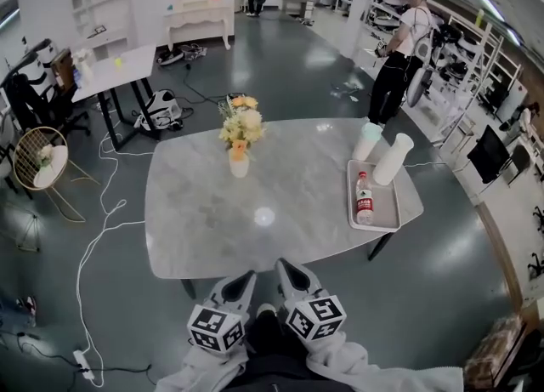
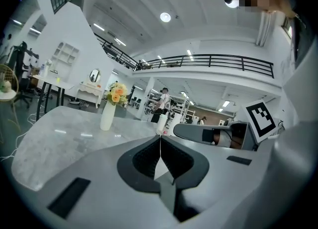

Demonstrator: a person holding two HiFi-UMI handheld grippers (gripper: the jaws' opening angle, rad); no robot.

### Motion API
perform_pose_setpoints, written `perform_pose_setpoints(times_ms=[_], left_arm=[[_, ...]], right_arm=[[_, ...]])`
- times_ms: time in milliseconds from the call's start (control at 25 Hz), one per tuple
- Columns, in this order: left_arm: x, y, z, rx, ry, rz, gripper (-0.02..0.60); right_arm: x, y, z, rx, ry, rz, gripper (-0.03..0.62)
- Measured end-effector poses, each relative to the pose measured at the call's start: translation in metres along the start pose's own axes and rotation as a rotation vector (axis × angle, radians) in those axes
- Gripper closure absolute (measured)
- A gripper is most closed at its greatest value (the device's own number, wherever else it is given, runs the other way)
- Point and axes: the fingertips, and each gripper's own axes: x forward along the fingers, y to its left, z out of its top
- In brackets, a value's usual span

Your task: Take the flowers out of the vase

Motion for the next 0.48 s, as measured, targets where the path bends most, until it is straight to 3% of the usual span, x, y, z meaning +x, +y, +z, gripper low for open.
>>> perform_pose_setpoints(times_ms=[480], left_arm=[[0.101,0.049,0.026,-0.024,-0.022,-0.008,0.577]], right_arm=[[0.072,-0.078,0.027,0.003,0.017,-0.01,0.595]])
